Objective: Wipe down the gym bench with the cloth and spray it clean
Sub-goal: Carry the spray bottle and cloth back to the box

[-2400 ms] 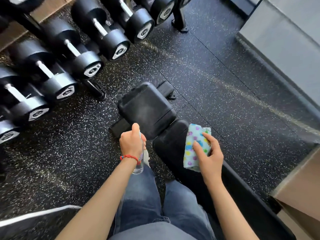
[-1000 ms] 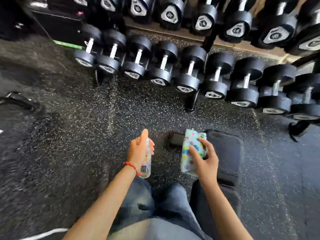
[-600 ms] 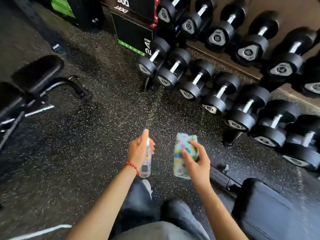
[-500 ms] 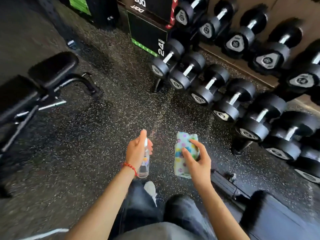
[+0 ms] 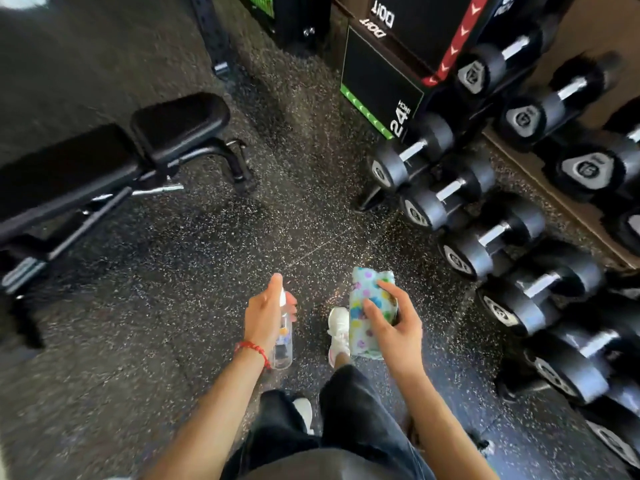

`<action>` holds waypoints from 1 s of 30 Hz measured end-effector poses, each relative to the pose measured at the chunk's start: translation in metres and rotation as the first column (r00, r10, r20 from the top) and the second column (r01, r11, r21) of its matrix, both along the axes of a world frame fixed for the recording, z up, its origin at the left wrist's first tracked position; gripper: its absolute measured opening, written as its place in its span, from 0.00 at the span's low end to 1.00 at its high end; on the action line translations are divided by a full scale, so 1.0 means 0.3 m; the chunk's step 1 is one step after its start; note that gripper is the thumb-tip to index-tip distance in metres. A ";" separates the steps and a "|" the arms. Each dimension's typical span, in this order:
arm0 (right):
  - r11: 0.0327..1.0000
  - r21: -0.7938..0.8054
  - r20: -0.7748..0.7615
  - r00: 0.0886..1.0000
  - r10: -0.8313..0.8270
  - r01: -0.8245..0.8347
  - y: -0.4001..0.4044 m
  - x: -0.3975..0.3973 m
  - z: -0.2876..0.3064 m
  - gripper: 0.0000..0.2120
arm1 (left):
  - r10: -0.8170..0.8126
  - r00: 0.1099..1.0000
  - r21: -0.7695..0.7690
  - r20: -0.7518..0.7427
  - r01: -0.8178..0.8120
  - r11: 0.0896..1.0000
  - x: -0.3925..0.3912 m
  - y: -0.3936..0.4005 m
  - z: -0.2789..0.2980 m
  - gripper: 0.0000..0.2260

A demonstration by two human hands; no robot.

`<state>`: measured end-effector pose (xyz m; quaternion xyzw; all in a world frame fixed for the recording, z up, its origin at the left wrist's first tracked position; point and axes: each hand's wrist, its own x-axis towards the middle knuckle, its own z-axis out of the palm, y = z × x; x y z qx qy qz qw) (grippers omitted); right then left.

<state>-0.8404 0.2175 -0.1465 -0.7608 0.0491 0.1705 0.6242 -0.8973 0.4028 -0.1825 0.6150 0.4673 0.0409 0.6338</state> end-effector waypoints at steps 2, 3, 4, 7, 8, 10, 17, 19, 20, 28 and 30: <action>1.000 0.007 0.000 1.000 0.022 -0.022 0.038 0.121 -0.003 0.14 | 0.016 1.000 0.012 -0.004 -0.016 1.000 0.107 0.034 0.003 0.25; 0.999 0.005 0.004 0.999 0.035 -0.035 0.059 0.189 -0.005 0.14 | 0.027 1.000 0.018 -0.005 -0.026 0.999 0.166 0.052 0.008 0.25; 0.999 0.000 0.008 0.999 0.052 -0.052 0.080 0.261 -0.005 0.14 | 0.041 0.999 0.022 -0.002 -0.041 0.999 0.227 0.069 0.015 0.25; 0.996 0.005 0.028 0.996 0.085 -0.085 0.136 0.472 0.010 0.14 | 0.062 0.998 0.052 0.018 -0.063 0.997 0.398 0.116 0.042 0.25; 0.995 0.002 0.040 0.994 0.099 -0.099 0.152 0.540 0.015 0.14 | 0.068 0.997 0.062 0.020 -0.069 0.996 0.452 0.132 0.048 0.25; 0.992 0.009 0.069 0.990 0.124 -0.125 0.188 0.668 -0.007 0.14 | 0.089 0.996 0.074 0.028 -0.090 0.993 0.559 0.162 0.026 0.25; 0.988 0.094 0.034 0.992 0.123 -0.125 0.361 0.986 -0.035 0.14 | 0.152 0.984 0.055 0.087 -0.157 0.986 0.857 0.321 0.025 0.24; 0.986 0.080 0.018 0.990 0.142 -0.143 0.430 1.060 -0.055 0.13 | 0.164 0.982 0.059 0.093 -0.170 0.984 0.943 0.395 0.011 0.24; 0.987 0.073 0.012 0.989 0.146 -0.146 0.469 1.096 -0.067 0.13 | 0.167 0.981 0.061 0.097 -0.173 0.983 0.984 0.434 0.005 0.24; 0.993 0.069 0.026 0.995 0.091 -0.093 0.845 1.424 -0.093 0.13 | 0.130 0.984 0.077 0.118 -0.139 0.987 1.361 0.840 0.011 0.24; 0.993 0.090 0.023 0.997 0.072 -0.073 0.933 1.498 -0.091 0.14 | 0.121 0.986 0.085 0.119 -0.132 0.988 1.449 0.935 0.011 0.24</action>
